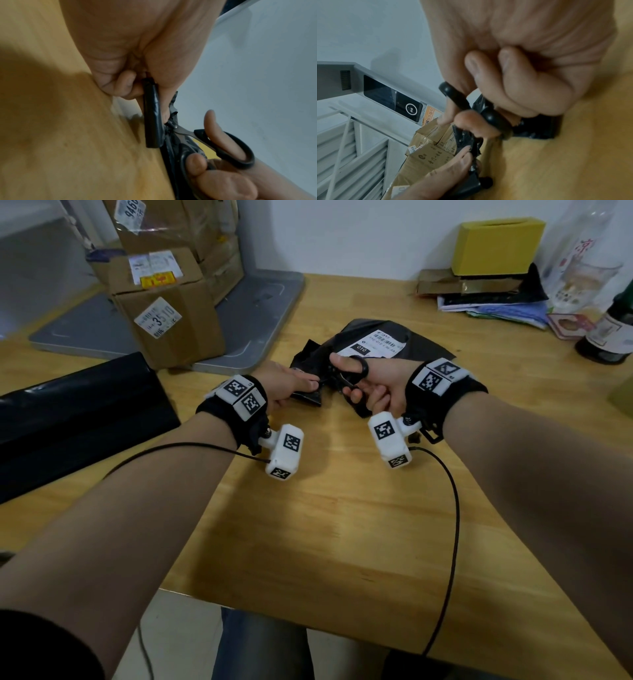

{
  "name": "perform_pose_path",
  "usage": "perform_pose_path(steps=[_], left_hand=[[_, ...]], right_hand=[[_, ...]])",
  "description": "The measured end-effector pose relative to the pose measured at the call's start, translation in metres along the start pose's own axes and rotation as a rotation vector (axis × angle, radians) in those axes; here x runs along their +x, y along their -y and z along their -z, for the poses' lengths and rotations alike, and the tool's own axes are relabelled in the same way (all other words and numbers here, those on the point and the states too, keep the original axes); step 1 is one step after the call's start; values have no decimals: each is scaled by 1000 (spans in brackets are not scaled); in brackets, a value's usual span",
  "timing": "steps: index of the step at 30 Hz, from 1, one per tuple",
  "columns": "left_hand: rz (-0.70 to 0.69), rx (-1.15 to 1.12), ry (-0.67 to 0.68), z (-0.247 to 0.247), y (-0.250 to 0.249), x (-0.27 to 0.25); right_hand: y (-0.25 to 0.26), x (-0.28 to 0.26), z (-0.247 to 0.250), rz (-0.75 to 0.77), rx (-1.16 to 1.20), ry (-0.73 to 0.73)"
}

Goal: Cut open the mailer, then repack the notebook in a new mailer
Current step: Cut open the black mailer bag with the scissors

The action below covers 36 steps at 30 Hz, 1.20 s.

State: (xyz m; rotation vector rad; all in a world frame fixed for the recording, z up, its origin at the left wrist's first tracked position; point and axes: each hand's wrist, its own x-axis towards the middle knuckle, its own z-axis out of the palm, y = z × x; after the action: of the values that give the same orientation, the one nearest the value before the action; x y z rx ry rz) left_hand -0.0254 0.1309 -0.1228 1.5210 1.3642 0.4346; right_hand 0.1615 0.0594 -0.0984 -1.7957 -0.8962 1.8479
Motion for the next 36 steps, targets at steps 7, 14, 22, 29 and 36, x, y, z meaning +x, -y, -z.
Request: perform_pose_path(steps=[7, 14, 22, 29, 36], left_hand=[[-9, 46, 5, -3, -3, -2], [5, 88, -35, 5, -7, -5], [23, 263, -189, -1, -17, -3], [1, 623, -349, -13, -43, -20], [-106, 487, -175, -11, -50, -17]], right_hand=[[-7, -5, 11, 9, -63, -75], [-23, -27, 20, -50, -280, -189], [-42, -59, 25, -118, -297, -55], [-43, -77, 26, -92, -308, -78], [-36, -75, 26, -73, -362, -146]])
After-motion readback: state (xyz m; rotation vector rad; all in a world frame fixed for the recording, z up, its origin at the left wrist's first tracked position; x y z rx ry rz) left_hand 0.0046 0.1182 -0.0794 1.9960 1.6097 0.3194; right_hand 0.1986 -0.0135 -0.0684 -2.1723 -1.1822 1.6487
